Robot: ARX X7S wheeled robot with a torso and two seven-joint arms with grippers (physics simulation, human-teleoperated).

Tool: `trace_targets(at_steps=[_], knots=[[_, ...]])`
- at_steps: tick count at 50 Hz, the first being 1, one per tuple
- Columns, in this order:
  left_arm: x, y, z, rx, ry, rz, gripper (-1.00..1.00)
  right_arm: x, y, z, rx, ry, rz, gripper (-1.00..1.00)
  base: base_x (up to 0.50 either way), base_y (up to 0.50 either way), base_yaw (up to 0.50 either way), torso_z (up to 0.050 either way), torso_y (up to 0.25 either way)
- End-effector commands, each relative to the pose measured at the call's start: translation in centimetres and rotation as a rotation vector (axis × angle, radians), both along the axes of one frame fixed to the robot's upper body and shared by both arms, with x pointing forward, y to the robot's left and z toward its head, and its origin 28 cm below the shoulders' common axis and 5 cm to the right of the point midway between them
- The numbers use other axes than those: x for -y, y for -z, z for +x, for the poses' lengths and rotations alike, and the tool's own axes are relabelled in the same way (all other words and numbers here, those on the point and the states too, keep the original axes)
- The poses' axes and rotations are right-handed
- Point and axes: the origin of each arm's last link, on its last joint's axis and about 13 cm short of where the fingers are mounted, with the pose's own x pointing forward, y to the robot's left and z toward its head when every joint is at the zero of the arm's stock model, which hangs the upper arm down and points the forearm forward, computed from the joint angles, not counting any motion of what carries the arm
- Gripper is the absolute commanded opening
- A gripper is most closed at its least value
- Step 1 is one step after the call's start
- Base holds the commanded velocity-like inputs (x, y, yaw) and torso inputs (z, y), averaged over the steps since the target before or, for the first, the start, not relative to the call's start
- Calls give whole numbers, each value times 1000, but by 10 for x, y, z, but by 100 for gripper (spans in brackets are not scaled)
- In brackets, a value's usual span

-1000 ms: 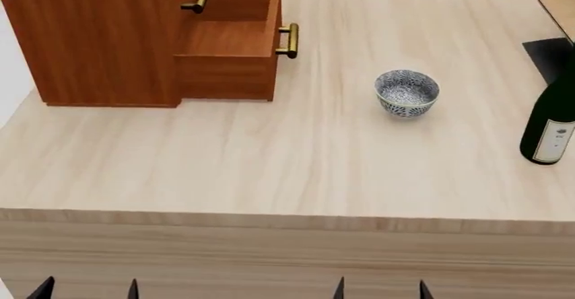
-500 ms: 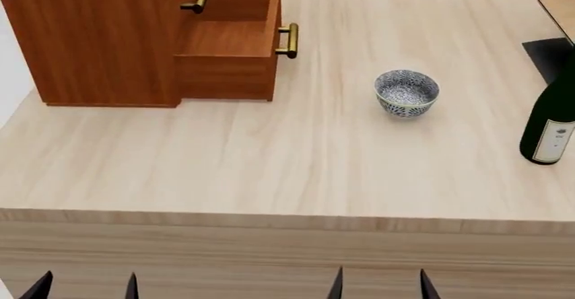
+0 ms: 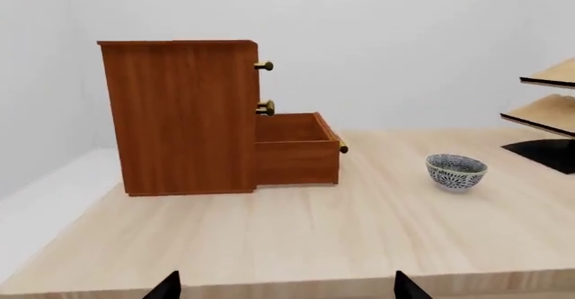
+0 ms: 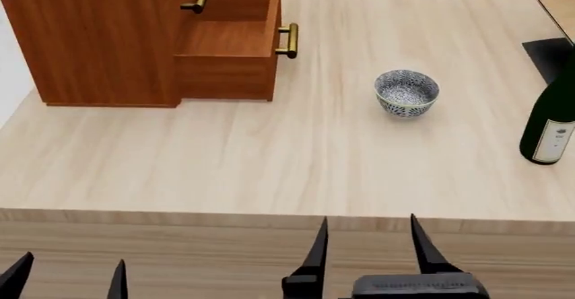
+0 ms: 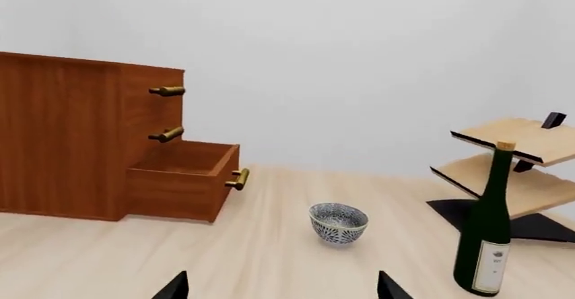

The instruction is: Put the bowl in the bottom drawer of the cabinet.

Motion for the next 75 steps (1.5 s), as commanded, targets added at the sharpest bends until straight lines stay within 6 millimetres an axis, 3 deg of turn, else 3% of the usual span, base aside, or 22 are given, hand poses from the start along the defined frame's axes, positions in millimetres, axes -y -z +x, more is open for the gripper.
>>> trace_targets(at_steps=[1,26,40,63,75], knots=[[-6,-22,-26,42,4,11,100,-4,-22,12,42,-2,-19,100,0,0,0,50,41],[-10,-24,-35,89,-48,23,100,-2,-32,31,40,42,3,100,419,226,0,49,39],[-10,-29,-36,119,-47,2,100,-2,-35,35,21,44,-9,100,170,83,0,1,0],[-12,-23,-36,113,-62,14,100,-1,-32,38,0,55,-32,100,500,-61,0,0,0],[-16,-14,-50,83,-72,2,100,-1,-30,40,-5,62,-36,100,500,-64,0,0,0]])
